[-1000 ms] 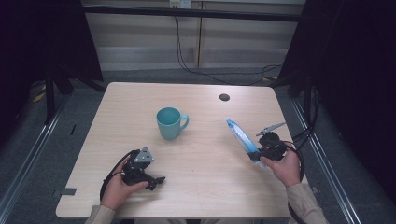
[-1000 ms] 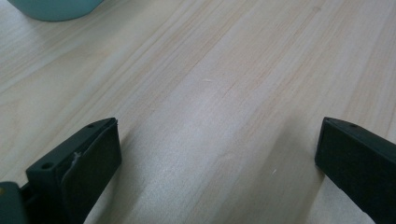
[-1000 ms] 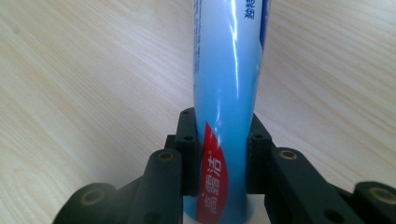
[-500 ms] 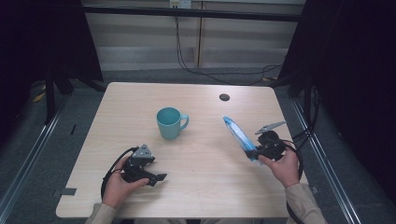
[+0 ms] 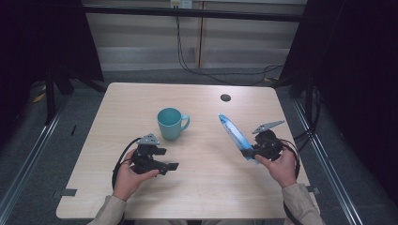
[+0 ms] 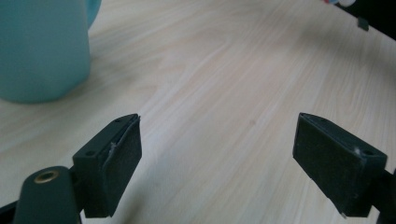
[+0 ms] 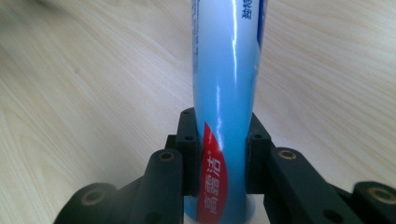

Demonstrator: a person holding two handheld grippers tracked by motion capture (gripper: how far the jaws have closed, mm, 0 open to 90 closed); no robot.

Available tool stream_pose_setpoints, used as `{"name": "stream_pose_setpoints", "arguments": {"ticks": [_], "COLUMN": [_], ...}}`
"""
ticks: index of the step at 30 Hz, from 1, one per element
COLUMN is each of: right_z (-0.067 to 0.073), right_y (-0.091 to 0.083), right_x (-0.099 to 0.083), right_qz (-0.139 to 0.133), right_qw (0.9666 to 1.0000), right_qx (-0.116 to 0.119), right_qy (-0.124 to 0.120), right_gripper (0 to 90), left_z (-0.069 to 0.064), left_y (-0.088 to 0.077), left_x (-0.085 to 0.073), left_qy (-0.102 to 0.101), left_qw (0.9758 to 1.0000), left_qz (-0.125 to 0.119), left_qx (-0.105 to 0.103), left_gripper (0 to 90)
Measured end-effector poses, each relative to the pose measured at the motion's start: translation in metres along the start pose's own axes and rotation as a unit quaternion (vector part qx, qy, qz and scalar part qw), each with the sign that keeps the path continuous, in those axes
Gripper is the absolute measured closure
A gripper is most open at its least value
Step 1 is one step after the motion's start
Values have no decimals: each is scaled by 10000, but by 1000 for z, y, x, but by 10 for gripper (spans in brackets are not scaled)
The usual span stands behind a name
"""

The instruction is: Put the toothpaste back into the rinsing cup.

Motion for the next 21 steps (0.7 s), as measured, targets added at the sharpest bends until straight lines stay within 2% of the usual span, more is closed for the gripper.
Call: {"name": "stream_pose_setpoints", "arguments": {"ticks": [14, 21], "right_z": [20, 25], "right_y": [4, 5], "right_x": [15, 17], "right_qz": [-154, -216], "right_qw": [9996, 9994], "right_qx": [145, 213], "right_qy": [-191, -165], "right_gripper": [735, 736], "left_z": [-4, -6], "left_y": [14, 25], "left_x": [27, 37], "left_qy": [66, 131], "left_qw": [9999, 9999], "left_qz": [-92, -33], "left_qx": [-59, -46], "left_gripper": [161, 173]}}
Point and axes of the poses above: each handheld gripper's, and its own axes: y roughly forward along the jaws, x roughly out of its top, z roughly to its left, the point moved 7 cm from there along y, roughly forward along the jaws, and after that the axes turned 12 degrees about -x, right-handed, at the moved point
